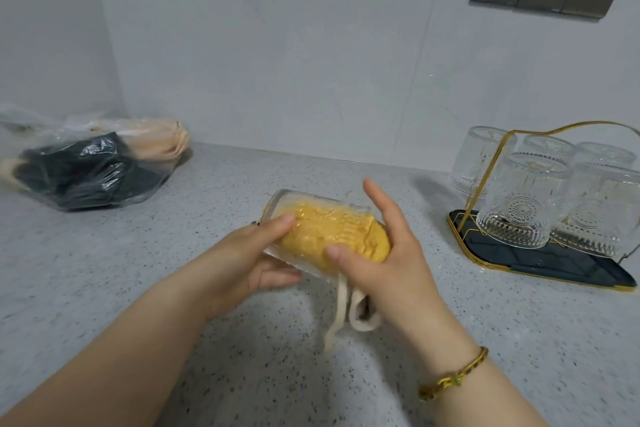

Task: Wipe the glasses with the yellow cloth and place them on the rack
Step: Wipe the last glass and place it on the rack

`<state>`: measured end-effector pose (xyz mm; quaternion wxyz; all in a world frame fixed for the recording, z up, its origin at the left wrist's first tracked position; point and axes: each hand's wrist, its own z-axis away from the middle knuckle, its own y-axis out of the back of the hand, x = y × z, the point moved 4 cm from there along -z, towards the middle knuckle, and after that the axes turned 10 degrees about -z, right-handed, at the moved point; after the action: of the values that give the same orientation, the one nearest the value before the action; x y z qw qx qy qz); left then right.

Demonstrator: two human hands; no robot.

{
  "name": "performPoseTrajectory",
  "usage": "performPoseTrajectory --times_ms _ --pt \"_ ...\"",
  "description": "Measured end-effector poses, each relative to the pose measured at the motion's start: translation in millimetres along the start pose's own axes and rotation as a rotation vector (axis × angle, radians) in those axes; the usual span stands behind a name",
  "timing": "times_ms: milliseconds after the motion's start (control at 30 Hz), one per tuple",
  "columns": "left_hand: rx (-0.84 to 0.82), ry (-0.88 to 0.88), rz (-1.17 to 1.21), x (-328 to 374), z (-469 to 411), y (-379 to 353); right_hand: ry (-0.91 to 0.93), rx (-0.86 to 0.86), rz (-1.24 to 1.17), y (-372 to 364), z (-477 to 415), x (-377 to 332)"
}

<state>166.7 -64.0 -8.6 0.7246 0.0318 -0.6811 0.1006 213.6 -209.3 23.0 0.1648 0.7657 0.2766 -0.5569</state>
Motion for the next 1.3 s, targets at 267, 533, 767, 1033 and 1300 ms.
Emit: performPoseTrajectory --times_ms 267,533,767,1033,1300 --pt "0.055 0.06 -0.006 -1 1 0 0.045 -0.119 0.231 -13 6 0" --pt "-0.068 -0.085 0.048 9 3 2 -0.056 -0.047 -0.107 -2 0 -3" --pt "-0.021 -0.139 -0.065 13 5 3 -0.092 -0.075 -0.04 -6 4 1" --pt "-0.062 -0.184 -0.03 19 8 4 -0.037 -0.011 -0.178 -2 1 -2" --pt "0.06 -0.075 -0.058 10 5 3 0.142 -0.074 0.197 -17 7 2"
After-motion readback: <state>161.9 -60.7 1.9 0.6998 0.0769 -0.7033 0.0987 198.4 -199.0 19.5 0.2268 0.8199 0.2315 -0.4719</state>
